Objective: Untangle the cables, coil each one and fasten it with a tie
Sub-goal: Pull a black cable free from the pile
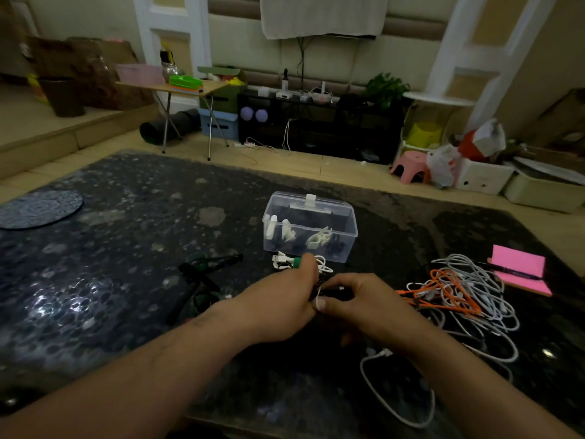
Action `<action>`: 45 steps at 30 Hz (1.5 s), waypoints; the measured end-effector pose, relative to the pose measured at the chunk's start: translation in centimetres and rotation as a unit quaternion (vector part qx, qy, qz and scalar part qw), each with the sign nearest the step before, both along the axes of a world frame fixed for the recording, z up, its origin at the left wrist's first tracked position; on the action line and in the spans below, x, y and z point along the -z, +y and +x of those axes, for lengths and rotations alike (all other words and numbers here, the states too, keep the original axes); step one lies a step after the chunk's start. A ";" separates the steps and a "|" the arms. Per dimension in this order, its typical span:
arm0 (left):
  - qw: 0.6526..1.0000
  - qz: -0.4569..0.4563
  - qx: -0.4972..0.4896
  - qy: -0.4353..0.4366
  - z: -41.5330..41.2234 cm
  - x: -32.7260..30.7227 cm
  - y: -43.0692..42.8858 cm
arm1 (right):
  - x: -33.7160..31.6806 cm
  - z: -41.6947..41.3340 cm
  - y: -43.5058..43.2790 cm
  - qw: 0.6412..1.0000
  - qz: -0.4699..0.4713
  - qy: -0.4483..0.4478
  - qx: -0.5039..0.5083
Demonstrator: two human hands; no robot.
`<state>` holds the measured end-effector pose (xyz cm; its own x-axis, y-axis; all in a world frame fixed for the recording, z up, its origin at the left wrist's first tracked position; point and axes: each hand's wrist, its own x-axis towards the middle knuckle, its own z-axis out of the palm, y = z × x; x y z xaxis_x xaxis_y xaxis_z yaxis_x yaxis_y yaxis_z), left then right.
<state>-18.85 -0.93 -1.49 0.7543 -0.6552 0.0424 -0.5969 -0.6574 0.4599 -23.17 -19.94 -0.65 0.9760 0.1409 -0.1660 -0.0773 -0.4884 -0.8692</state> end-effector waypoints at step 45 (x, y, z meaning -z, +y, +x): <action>0.986 0.007 -0.091 -0.140 6.8 4.4 2.0 | 5.4 6.5 1.1 0.927 -0.282 -0.244 0.027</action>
<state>-12.01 1.09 -5.86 0.8194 -0.5116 0.2584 -0.5706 -0.7708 0.2834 -16.64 -18.85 -6.04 0.9575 0.1142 0.2648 0.2199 -0.8832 -0.4142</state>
